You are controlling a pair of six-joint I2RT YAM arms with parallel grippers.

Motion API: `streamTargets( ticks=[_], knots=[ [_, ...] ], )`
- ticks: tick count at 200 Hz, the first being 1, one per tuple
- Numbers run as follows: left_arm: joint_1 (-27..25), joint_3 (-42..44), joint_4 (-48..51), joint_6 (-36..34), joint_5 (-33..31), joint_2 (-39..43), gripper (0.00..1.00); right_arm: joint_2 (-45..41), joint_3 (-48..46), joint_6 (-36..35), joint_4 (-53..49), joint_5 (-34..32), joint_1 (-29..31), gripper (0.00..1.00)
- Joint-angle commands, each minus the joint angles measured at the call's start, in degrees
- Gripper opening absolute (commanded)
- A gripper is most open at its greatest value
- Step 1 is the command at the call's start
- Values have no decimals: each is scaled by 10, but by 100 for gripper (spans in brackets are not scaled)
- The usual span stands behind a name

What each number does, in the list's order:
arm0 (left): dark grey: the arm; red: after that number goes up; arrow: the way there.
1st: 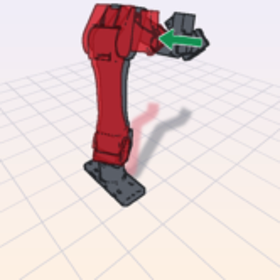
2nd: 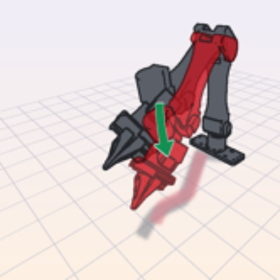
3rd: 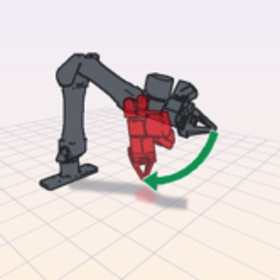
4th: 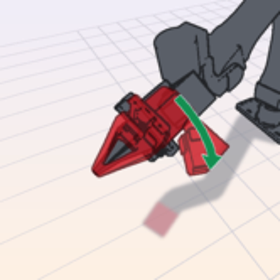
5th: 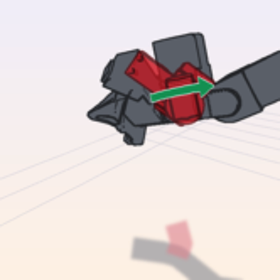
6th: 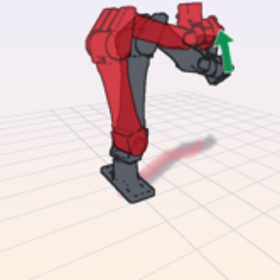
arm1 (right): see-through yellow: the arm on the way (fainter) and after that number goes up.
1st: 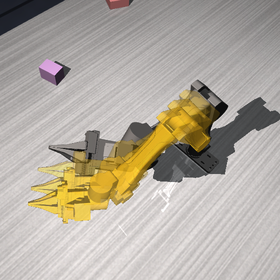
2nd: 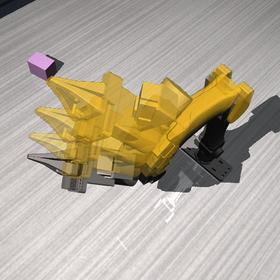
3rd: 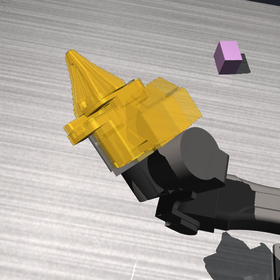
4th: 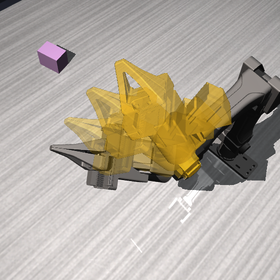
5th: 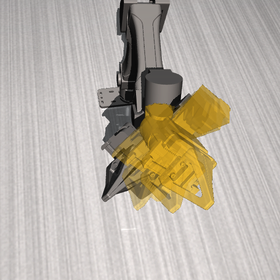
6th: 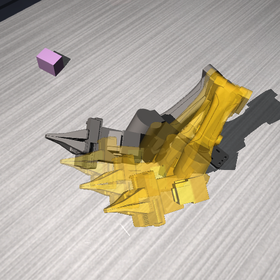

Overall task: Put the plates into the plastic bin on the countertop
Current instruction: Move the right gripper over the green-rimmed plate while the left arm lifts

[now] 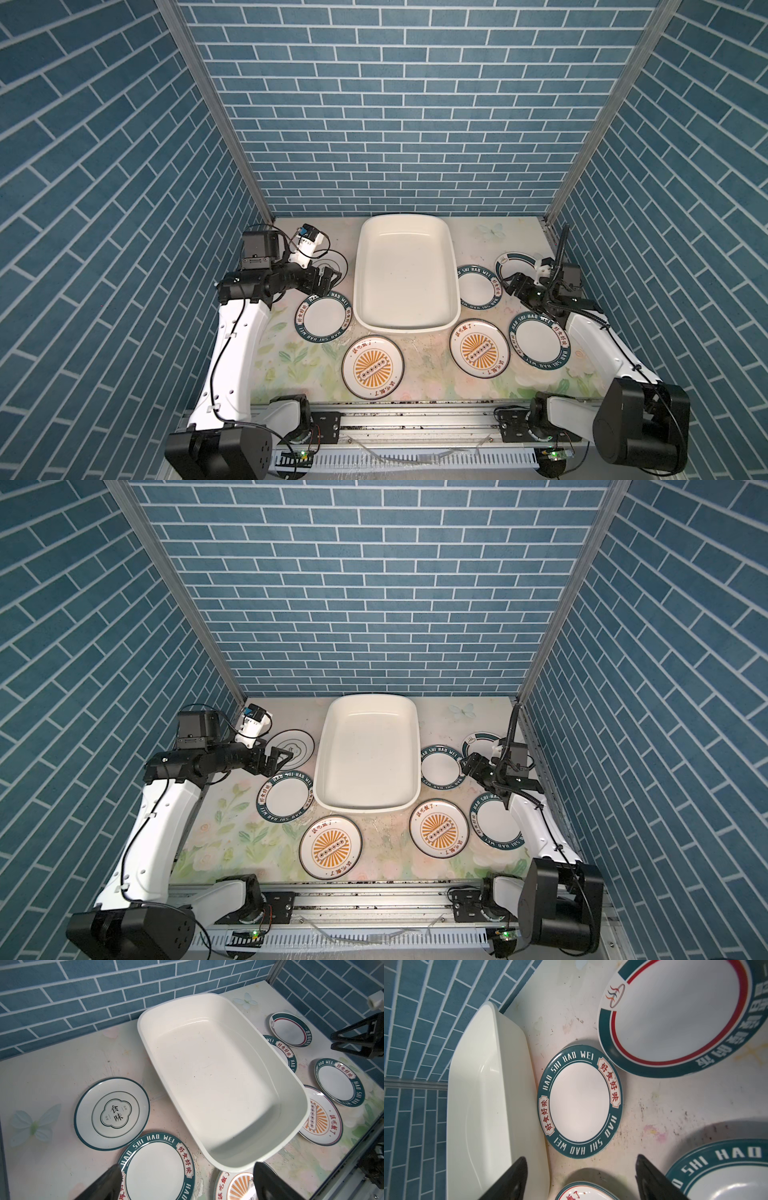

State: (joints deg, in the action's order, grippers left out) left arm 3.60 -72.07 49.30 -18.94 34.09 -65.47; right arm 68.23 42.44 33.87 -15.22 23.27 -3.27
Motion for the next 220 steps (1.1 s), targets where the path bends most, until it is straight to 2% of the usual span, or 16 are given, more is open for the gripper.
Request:
streamTargets(
  ticks=[1,73,119,132,166,178,220],
  knots=[
    [-4,-12,53,4,29,-4,100,8,-17,37,14,36,1,77],
    [-7,-18,55,35,58,-4,100,75,-46,52,66,69,1,69],
    [-8,-33,74,38,122,-23,100,124,-51,64,105,89,1,64],
    [-8,-32,75,33,124,-21,99,132,-51,64,110,89,1,60],
    [-8,-9,54,38,111,-3,100,151,-58,73,140,72,1,58],
    [-8,0,46,40,117,3,99,165,-54,78,142,70,1,53],
    [-8,14,31,53,116,15,100,201,-53,98,183,80,1,52]
  ],
)
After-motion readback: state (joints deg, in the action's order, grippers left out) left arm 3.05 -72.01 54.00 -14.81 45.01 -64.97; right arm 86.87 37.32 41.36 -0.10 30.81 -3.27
